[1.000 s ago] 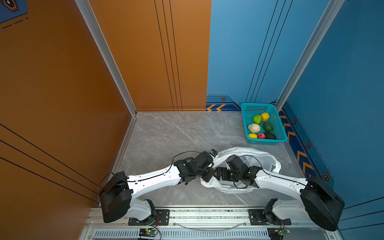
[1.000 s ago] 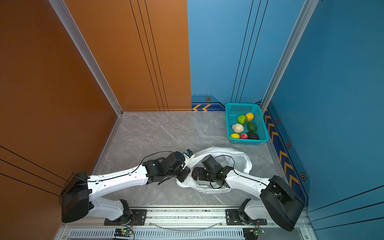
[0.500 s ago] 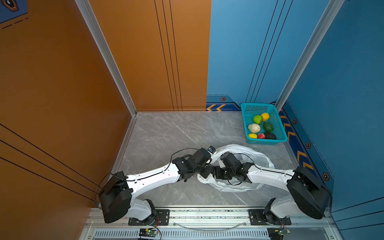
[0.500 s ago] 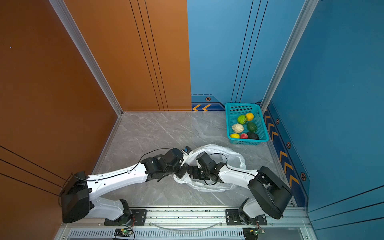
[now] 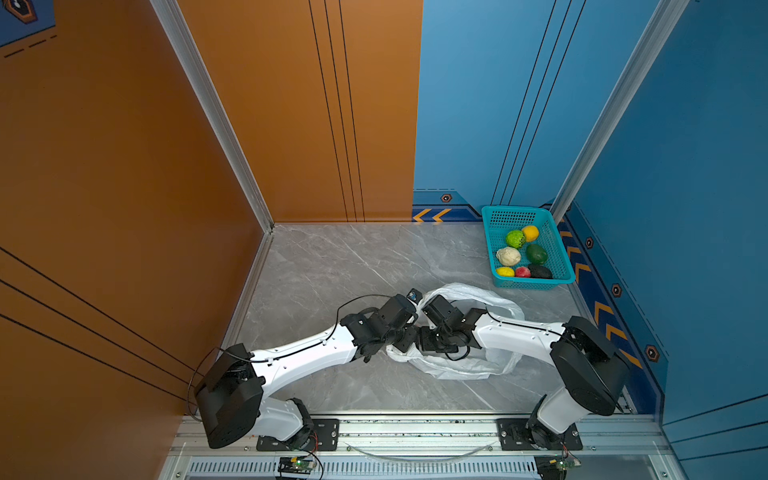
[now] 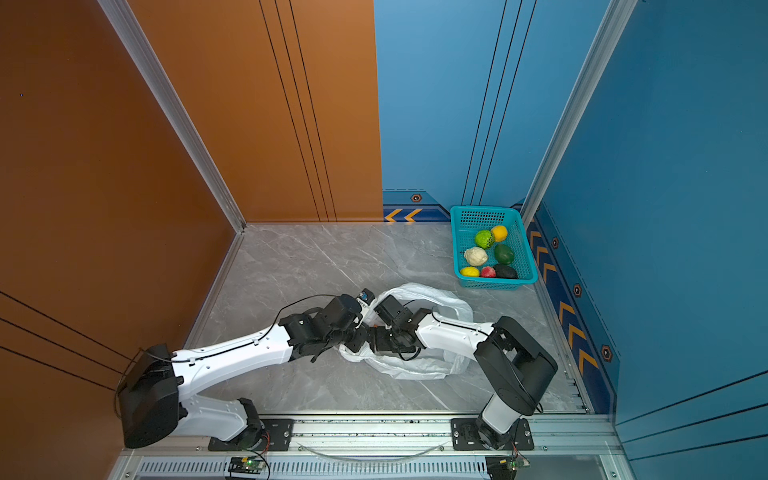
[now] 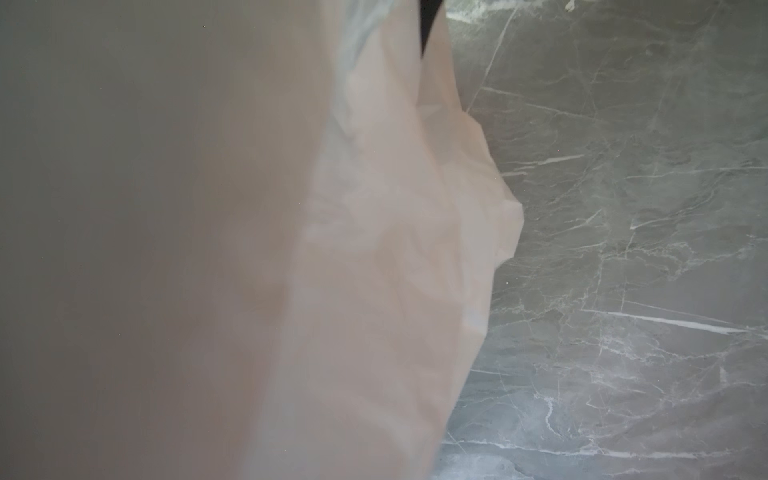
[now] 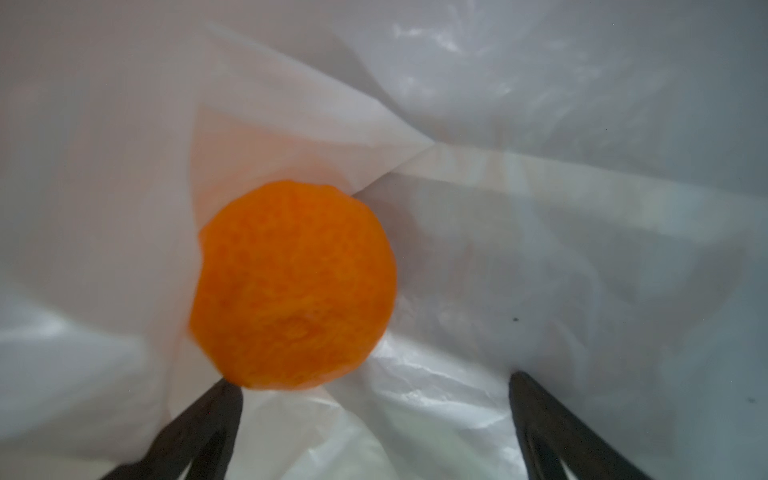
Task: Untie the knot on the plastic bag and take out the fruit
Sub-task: 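Lower the right gripper onto the orange tangerine and close on it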
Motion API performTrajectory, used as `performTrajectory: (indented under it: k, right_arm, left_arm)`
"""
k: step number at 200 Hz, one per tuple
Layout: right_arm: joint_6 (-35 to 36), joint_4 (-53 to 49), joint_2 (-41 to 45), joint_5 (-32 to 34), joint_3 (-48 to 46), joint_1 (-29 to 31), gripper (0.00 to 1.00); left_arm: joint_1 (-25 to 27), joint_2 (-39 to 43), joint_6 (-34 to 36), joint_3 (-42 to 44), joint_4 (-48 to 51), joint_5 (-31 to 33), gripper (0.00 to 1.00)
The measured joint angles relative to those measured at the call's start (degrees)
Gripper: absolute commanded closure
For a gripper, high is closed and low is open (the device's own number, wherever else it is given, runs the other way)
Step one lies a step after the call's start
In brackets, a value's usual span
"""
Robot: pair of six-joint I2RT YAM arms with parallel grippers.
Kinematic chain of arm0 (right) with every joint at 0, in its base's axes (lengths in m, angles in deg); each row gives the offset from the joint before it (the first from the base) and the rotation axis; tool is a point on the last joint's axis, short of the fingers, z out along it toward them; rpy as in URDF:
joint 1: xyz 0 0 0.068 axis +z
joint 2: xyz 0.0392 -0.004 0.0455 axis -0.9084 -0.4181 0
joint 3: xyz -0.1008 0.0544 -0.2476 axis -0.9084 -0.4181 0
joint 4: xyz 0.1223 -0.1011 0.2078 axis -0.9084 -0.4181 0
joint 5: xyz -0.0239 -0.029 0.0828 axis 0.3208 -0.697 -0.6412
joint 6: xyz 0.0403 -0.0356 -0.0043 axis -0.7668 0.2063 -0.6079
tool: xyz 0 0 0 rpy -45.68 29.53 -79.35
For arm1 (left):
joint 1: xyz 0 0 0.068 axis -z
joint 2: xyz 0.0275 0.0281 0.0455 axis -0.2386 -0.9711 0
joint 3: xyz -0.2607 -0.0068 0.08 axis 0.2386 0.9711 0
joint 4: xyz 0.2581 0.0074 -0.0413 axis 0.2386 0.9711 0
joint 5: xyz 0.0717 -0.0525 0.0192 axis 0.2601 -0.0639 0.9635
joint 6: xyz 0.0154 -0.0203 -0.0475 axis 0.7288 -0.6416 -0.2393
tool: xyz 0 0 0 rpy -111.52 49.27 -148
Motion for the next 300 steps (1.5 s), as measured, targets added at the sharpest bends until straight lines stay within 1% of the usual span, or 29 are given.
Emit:
performTrajectory:
  k: [27,47,68,97,168,182,205,259,283,300]
  right_arm:
    - [-2.2,-0.4,-0.3,4.0,0.4,-0.3,0.0]
    - [-3.0,-0.8,-0.3,5.8,0.4,-0.6,0.01]
    - [-3.5,-1.0,-0.3,7.1,0.4,-1.0,0.0]
    - [-3.2,-0.8,-0.3,7.1,0.4,-1.2,0.0]
    - [-2.8,6.6,-0.3,2.8,0.5,-2.0,0.0]
    - [-2.8,7.6,-0.5,2.2,0.9,-2.4,0.03]
    - [-3.3,9.3,-1.5,1.4,2.1,-2.7,0.12]
    - [-5.1,10.3,-3.7,-0.8,4.4,-2.1,0.14]
    - [-6.9,10.5,-4.2,-2.3,5.2,-1.4,0.18]
    - [-8.0,11.1,-6.2,-3.4,5.8,-0.9,0.2]
  left_arm:
    - [0.7,2.7,-1.8,1.7,0.2,-3.0,1.0]
    - [0.9,3.1,-3.1,3.1,0.0,-4.1,1.0]
    - [2.2,3.0,-3.3,4.4,0.3,-5.3,1.0]
    - [3.3,3.0,-3.3,4.9,0.4,-5.4,1.0]
    - [2.8,3.0,-3.0,4.5,-0.3,-5.2,1.0]
    - [2.5,3.0,-3.0,4.5,-0.4,-5.2,1.0]
    - [2.4,3.0,-3.0,4.5,-0.9,-5.2,1.0]
    - [2.1,3.0,-3.0,6.6,-3.3,-5.2,1.0]
    - [1.9,3.3,-3.0,8.0,-3.8,-5.4,1.0]
    - [1.6,3.8,-3.0,8.6,-3.9,-5.4,1.0]
